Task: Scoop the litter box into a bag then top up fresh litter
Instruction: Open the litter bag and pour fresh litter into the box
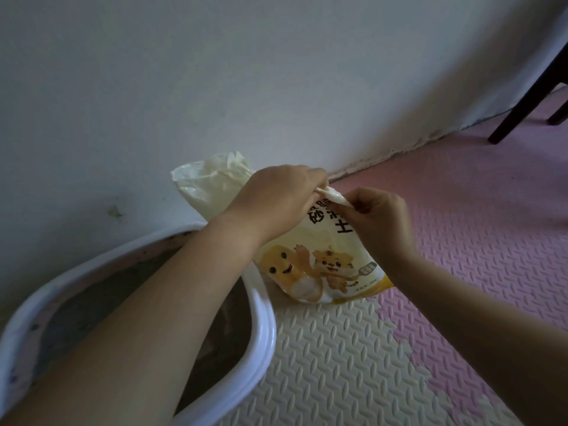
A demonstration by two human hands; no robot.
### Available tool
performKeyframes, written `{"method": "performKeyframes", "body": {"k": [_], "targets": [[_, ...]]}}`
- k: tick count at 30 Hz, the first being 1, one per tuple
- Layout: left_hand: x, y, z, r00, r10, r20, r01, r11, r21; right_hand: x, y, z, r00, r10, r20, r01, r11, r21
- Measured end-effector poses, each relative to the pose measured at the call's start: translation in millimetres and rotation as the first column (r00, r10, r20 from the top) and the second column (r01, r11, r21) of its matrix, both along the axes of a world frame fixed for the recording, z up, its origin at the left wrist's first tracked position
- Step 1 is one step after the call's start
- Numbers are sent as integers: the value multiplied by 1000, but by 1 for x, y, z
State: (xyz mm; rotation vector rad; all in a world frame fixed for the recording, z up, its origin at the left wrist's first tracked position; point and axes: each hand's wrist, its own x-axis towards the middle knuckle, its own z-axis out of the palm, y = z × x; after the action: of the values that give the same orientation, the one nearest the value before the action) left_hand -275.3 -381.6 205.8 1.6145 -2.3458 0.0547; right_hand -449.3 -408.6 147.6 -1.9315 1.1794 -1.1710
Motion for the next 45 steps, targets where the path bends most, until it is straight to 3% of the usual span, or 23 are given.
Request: {"method": "performKeyframes", "body": {"k": [5,9,14,18,22,28,35,41,45], "targets": [[16,9,-17,998,68,1,-68,997,36,-14,0,-26,966,102,-237,-93,994,49],[17,9,-19,997,80,-19,-79,996,37,-56,1,-77,829,174,-532,-46,968,246],[16,8,-24,996,86,-11,-85,995,55,-70,3,-106,901,144,-410,26,924,381],[13,10,-27,996,89,-6,-88,994,58,-61,6,-120,949,27,-313,107,910,401],[7,11,-20,996,93,-12,-93,996,-14,-51,10,-122,963,-98,-249,183,921,344],[28,18,10,986,124,-108,-141,976,-165,-26,4,-92,972,-84,-219,137,961,240],[64,51,28,936,234,-261,-277,950,-141,-13,1,-37,900,-133,-414,124,991,-50],[77,69,37,864,246,-439,-292,955,-41,-20,3,15,788,-196,-584,92,975,-203],[89,78,32,870,200,-450,-227,974,-6,-22,24,47,729,-211,-651,89,972,-215]]}}
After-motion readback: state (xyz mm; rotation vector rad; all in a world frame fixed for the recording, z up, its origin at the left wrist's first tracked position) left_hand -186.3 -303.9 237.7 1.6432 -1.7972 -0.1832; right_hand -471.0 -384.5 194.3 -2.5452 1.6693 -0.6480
